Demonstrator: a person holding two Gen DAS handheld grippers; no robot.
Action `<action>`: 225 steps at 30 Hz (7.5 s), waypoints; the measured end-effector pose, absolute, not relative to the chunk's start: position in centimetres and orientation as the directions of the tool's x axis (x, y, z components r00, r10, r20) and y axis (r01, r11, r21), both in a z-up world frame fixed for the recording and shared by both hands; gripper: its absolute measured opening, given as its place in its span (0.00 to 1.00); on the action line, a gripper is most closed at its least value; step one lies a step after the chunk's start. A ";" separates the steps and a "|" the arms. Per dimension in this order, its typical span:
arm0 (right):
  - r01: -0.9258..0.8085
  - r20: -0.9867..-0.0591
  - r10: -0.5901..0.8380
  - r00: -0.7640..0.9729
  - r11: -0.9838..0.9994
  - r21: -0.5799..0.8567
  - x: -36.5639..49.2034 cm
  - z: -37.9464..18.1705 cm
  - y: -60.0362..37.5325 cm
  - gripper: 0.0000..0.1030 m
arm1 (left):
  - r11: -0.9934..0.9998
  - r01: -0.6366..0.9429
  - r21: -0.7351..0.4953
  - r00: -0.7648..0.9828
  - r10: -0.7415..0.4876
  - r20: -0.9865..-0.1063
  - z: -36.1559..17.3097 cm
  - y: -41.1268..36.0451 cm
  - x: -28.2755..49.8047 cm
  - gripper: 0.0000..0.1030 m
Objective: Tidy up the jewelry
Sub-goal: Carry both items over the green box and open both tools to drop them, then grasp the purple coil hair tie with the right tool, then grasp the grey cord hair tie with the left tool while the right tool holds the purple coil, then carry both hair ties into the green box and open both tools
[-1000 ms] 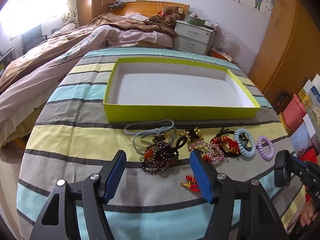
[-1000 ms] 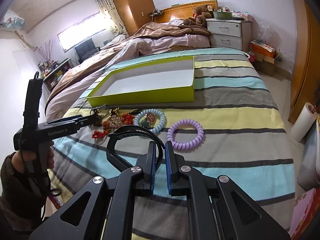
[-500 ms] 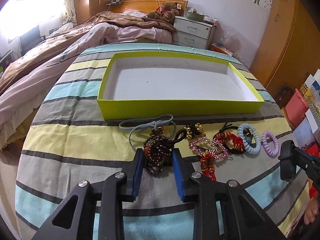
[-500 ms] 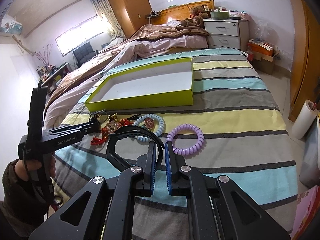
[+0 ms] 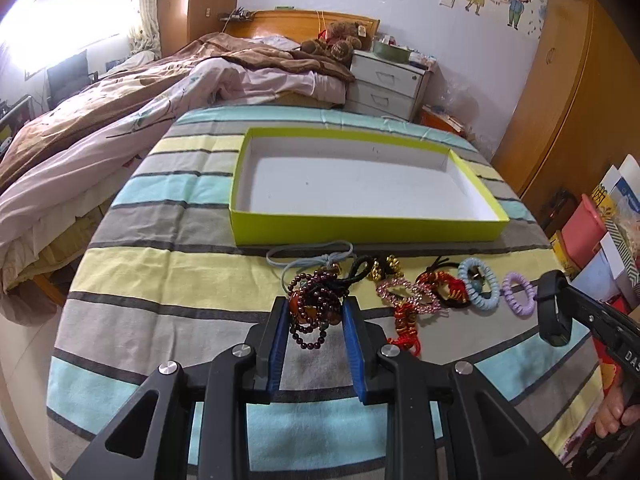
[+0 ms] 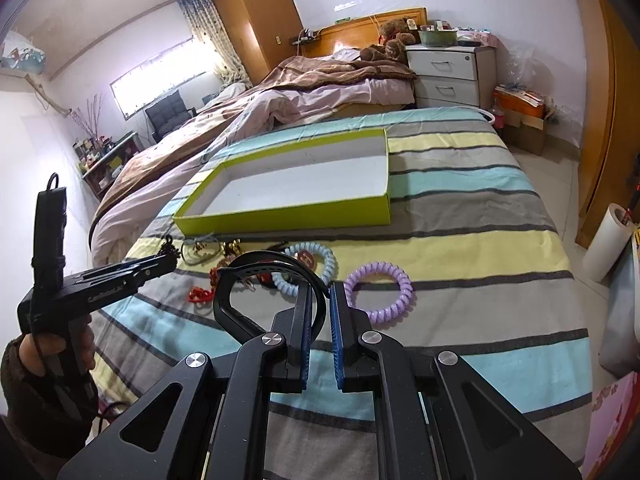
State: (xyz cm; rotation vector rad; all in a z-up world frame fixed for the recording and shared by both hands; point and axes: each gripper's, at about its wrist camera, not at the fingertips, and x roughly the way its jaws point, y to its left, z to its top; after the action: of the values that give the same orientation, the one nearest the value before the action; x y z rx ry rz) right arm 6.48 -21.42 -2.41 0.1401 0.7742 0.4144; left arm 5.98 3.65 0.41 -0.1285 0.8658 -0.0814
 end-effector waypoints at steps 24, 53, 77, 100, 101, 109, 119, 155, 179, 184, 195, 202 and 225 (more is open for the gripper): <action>-0.228 -0.712 0.292 0.639 0.956 0.187 20.9 -1.0 -18.1 0.09 | 0.979 0.028 -0.202 0.625 -0.175 -0.761 2.6 6.3 17.6 0.26; -0.177 -0.804 0.175 0.569 0.980 0.088 27.3 -4.4 -16.8 0.09 | 0.985 0.009 -0.172 0.538 -0.150 -0.830 -2.5 5.5 24.9 0.27; -0.210 -0.737 0.251 0.627 0.966 0.150 23.9 -1.4 -17.6 0.25 | 0.973 0.001 -0.231 0.611 -0.184 -0.770 1.5 6.1 19.5 0.50; -0.175 -0.750 0.229 0.620 0.973 0.152 13.2 -3.8 -23.1 0.44 | 0.963 -0.020 -0.269 0.667 -0.188 -0.721 0.7 8.1 7.6 0.55; -0.172 -0.760 0.218 0.612 0.975 0.141 13.1 -4.1 -23.2 0.44 | 0.962 -0.012 -0.273 0.669 -0.195 -0.717 0.6 8.2 7.2 0.56; -0.193 -0.793 0.209 0.572 0.974 0.118 12.3 -5.4 -23.1 0.44 | 0.955 -0.010 -0.297 0.637 -0.223 -0.738 -0.7 8.3 6.0 0.56; -0.205 -0.802 0.194 0.565 0.975 0.092 11.9 -6.0 -22.6 0.39 | 0.948 0.006 -0.318 0.613 -0.255 -0.748 -1.7 7.7 5.3 0.56; -0.217 -0.743 0.255 0.619 0.964 0.151 11.6 -3.6 -22.1 0.10 | 0.983 0.160 -0.089 0.596 -0.168 -0.785 -1.7 3.7 11.0 0.56; -0.226 -0.744 0.271 0.610 0.960 0.165 12.1 -4.1 -21.4 0.10 | 0.981 0.182 -0.070 0.590 -0.167 -0.790 -2.3 3.0 11.6 0.16; -0.229 -0.740 0.277 0.613 0.959 0.169 11.8 -4.2 -21.3 0.10 | 0.982 0.169 -0.082 0.608 -0.169 -0.776 -1.7 3.4 10.9 0.16; -0.254 -0.710 0.304 0.635 0.950 0.180 11.6 -1.8 -20.5 0.10 | 0.984 0.143 -0.103 0.655 -0.172 -0.736 1.4 4.6 9.8 0.16; -0.282 -0.690 0.329 0.645 0.941 0.185 13.1 0.2 -19.1 0.10 | 0.985 0.131 -0.114 0.668 -0.173 -0.723 3.0 5.2 10.7 0.16; -0.327 -0.767 0.319 0.558 0.933 0.150 25.7 -1.5 -11.3 0.10 | 0.985 0.073 -0.157 0.637 -0.167 -0.752 0.9 5.9 19.6 0.16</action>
State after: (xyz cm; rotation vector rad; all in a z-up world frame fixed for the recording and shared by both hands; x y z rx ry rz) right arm 25.74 -11.35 -1.51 -0.0102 0.9022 0.3810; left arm 19.61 5.87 0.93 -0.1157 0.8694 -0.1377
